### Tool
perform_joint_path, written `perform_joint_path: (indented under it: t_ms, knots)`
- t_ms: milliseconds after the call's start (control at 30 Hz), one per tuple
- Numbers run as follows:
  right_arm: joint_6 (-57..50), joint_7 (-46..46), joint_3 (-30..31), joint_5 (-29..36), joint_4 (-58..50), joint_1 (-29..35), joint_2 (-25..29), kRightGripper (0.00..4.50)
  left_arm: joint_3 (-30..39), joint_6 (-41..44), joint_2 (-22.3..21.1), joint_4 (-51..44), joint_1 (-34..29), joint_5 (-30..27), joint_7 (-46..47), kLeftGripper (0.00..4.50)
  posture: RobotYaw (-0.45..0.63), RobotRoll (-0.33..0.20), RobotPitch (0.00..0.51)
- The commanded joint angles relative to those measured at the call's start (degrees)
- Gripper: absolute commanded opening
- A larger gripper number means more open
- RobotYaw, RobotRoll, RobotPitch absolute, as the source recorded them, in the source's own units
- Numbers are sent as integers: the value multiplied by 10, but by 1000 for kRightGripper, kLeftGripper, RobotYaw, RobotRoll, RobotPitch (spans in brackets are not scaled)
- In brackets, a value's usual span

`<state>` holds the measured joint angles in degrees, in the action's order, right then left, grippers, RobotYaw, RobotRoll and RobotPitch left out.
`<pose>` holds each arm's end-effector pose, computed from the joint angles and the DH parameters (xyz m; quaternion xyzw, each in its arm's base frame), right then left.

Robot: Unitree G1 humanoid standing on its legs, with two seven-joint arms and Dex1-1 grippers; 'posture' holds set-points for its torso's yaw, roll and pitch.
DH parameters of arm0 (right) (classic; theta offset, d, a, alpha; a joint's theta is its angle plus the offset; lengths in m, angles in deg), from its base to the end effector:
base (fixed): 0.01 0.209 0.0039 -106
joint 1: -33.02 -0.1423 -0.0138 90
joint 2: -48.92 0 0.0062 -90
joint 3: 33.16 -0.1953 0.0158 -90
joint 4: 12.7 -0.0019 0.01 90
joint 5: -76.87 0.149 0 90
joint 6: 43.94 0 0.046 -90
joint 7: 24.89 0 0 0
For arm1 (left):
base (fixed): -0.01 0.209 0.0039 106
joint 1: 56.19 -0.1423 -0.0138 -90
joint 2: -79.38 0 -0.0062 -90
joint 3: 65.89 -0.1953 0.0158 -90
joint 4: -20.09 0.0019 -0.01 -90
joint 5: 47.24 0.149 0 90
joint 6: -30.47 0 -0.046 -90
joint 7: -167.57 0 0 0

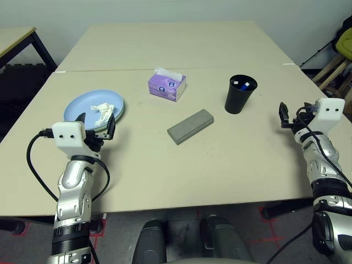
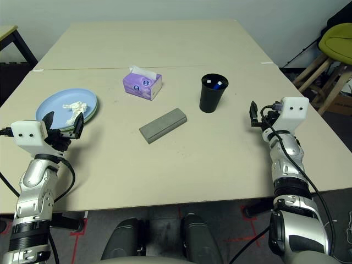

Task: Organize and tidy the items on the table.

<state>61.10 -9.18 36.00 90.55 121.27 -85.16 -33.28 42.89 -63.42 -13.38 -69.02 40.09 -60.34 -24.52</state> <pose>0.2870 -0.3040 0.0642 -0.0032 -0.0572 -0.0775 0.9953 0.2248 0.2726 0.0873 0.0561 -0.1181 0.0408 0.9906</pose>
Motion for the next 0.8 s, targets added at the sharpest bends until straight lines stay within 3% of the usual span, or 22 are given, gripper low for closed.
perform_joint_path:
  t_ms: [33,200,800]
  knots:
    - [24,9,-17,17,30,13,-2,4422,12,19,8,0,6,-22,8,4500,56,0,47]
    - [24,40,-26,42,36,20,-8,4422,14,33,7,-8,8,-35,10,4500,57,0,42]
    - [39,68,-19,36,39,32,-4,4422,16,65,4,-45,10,-44,18,4500,59,0,38]
